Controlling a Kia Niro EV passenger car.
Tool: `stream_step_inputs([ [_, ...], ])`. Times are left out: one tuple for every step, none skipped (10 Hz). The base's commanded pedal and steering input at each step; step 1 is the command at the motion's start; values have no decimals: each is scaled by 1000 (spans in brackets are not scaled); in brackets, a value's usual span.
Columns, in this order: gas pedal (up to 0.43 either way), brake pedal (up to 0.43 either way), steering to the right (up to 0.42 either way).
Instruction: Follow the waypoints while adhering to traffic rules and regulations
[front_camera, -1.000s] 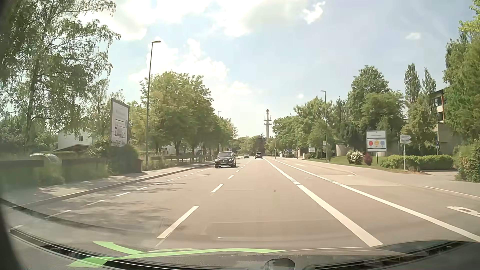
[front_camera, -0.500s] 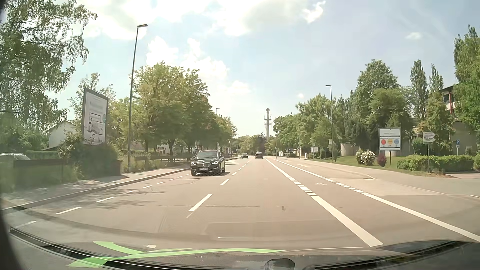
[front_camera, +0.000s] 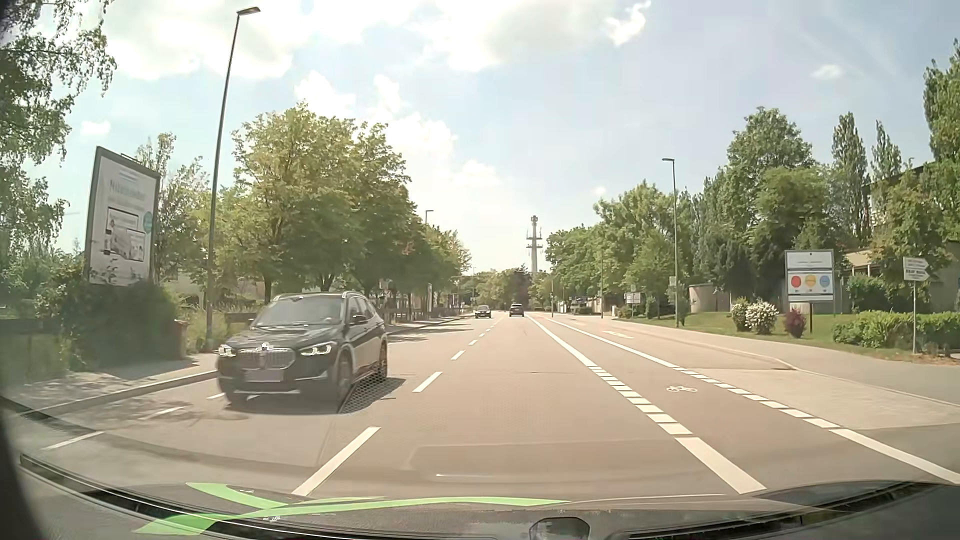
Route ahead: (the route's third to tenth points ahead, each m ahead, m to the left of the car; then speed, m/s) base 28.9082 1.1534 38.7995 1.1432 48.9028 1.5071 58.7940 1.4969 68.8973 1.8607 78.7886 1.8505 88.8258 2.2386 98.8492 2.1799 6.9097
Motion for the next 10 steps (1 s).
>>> stream_step_inputs([
  [118, 0, 3],
  [118, 0, 2],
  [118, 0, 3],
  [118, 0, 2],
  [118, 0, 2],
  [118, 0, 1],
  [118, 0, 0],
  [118, 0, 0],
  [118, 0, 0],
  [118, 0, 0],
])
